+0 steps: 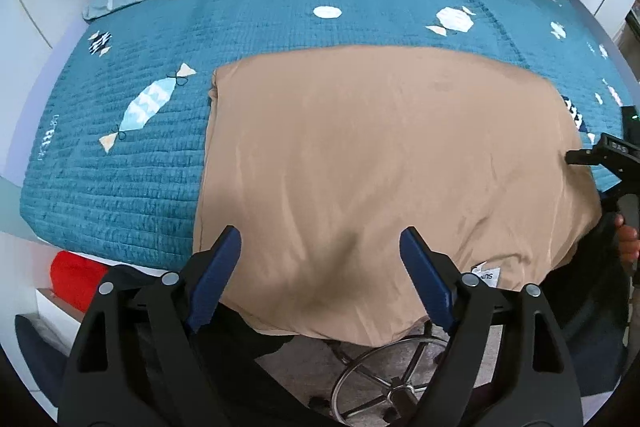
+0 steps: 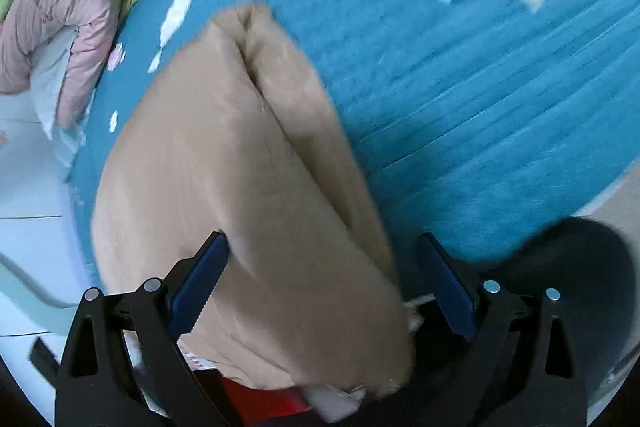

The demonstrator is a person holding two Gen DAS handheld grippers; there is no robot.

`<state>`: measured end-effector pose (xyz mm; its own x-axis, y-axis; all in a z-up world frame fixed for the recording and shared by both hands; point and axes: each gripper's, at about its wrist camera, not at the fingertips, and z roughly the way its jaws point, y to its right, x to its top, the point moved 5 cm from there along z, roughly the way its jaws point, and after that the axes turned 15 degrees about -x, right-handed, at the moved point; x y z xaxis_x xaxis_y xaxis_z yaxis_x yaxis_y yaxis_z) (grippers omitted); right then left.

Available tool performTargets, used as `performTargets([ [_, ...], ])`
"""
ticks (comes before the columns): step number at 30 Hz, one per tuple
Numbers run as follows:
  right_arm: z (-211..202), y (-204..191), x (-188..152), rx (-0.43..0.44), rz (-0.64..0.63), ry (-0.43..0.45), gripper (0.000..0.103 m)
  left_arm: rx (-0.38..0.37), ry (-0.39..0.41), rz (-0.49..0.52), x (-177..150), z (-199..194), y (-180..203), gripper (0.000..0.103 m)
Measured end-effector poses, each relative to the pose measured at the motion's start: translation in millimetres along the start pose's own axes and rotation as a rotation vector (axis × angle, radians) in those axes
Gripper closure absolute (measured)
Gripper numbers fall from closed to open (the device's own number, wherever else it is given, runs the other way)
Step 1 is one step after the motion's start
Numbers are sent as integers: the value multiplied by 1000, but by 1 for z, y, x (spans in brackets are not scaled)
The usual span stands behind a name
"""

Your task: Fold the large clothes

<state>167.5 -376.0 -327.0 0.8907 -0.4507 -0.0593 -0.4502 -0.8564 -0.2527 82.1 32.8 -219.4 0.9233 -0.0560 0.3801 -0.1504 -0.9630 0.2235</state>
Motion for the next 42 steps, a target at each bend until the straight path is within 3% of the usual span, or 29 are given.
performTargets([
  [2,-6,2,-4,27,16,28,6,2,-6,-6,0,1,1,21],
  [5,-14,1,-14,135,-16,15,6,16,-14,-7,1,3,-1,21],
  [7,-19,-1,-20,290,-34,-34,6,14,-27,-17,2,6,-2,21],
  [9,-21,-6,-27,547,0,-116,7,13,-25,-20,3,7,-2,21],
  [10,-17,-4,-26,573,25,-131,7,12,-23,-18,4,7,0,21],
  [12,2,8,-18,465,109,-146,8,11,-22,-7,4,7,2,21],
  [17,7,16,-9,578,227,-164,7,0,-20,5,6,9,8,21],
  [20,-14,12,-12,670,158,-97,17,-15,-32,5,7,13,12,21],
  [24,-31,-8,-13,829,102,-70,17,-20,-39,2,9,17,16,21],
  [25,-29,-10,-12,828,103,-75,17,-22,-40,-1,9,17,16,21],
  [27,-9,-2,-11,638,152,-102,19,-32,-37,-7,11,17,17,21],
  [29,9,1,-16,484,164,-111,56,-37,-34,-4,14,17,20,21],
  [32,-4,3,-20,472,151,-48,69,-41,-18,4,21,15,23,23],
  [34,-20,-3,-23,396,100,13,71,-56,-6,-6,29,15,26,39],
  [35,-27,-8,-26,372,78,37,72,-67,-9,-11,34,17,28,52],
  [36,-35,-13,-29,374,61,58,72,-83,-10,-14,39,19,32,65],
  [38,-46,-24,-33,394,42,78,72,-130,-14,-25,50,23,40,82],
  [40,-60,-31,-39,415,17,97,72,-228,-21,-51,63,26,52,84],
  [42,-68,-35,-42,425,1,104,72,-274,-26,-56,81,29,65,85],
])
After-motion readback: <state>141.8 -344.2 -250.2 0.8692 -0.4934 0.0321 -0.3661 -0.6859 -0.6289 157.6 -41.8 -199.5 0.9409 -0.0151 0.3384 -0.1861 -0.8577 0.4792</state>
